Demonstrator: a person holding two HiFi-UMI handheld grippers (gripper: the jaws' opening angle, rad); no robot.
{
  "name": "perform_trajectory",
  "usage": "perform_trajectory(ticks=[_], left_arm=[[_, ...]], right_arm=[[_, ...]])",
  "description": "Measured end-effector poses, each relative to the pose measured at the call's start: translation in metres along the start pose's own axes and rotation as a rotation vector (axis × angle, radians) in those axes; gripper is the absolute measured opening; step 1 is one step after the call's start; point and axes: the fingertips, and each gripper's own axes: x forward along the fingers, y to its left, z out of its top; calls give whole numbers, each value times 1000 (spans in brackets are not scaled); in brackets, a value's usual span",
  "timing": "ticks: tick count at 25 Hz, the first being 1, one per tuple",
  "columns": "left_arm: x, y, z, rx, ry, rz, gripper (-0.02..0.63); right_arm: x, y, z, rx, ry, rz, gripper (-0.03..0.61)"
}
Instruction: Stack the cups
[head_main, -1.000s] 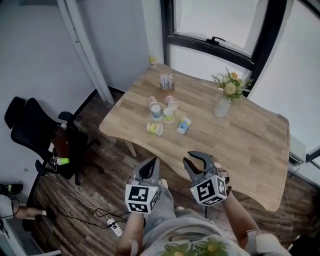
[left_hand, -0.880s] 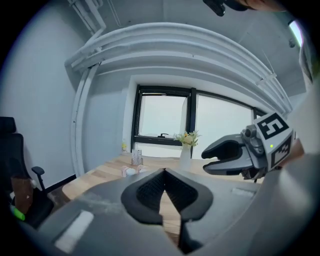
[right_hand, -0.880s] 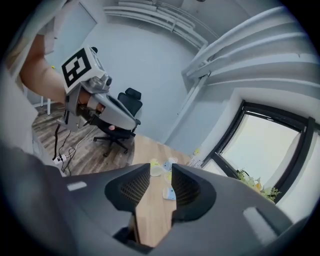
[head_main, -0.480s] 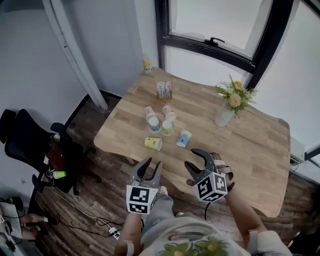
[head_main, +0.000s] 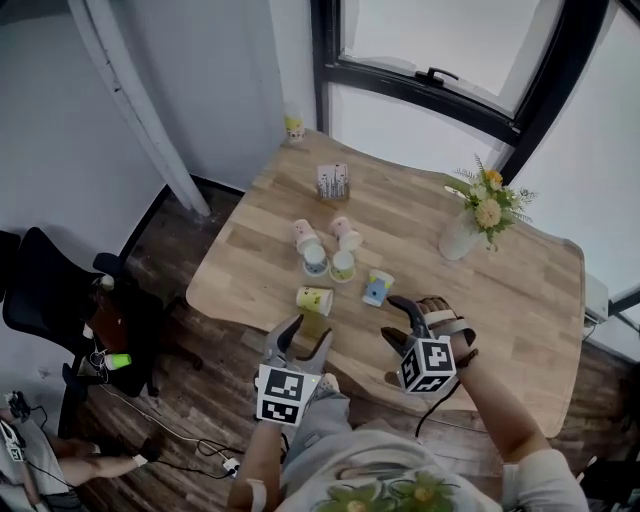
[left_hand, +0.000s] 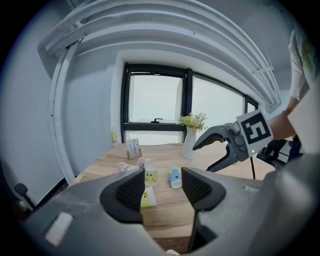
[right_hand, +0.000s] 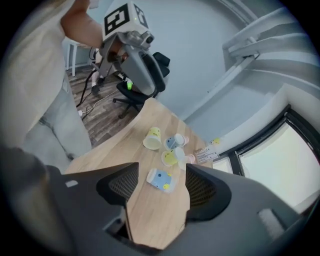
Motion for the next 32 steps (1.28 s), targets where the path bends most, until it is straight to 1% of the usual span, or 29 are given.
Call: perform_trajectory(ticks=[3, 9, 15, 20, 23, 28, 32], left_arm=[[10, 13, -3, -2, 12, -17, 238], [28, 34, -8, 6, 35, -54, 238], [41, 49, -11, 11, 50, -74, 238], [50, 56, -16, 5, 65, -81, 238], [56, 57, -19, 5, 71, -90, 238], [63, 56, -28, 5, 90, -102, 238], [68, 57, -32, 3, 102, -104, 238]], right_arm=[[19, -1, -5, -24, 37, 24, 293], [53, -8, -10, 12, 88, 9, 289], [80, -9, -20, 134, 136, -35, 262], [94, -2, -32, 235, 187, -95, 235], [102, 2, -40, 265, 214, -123, 222], [114, 10, -51, 319, 243, -140, 199], [122, 9, -58, 354, 263, -170, 180]])
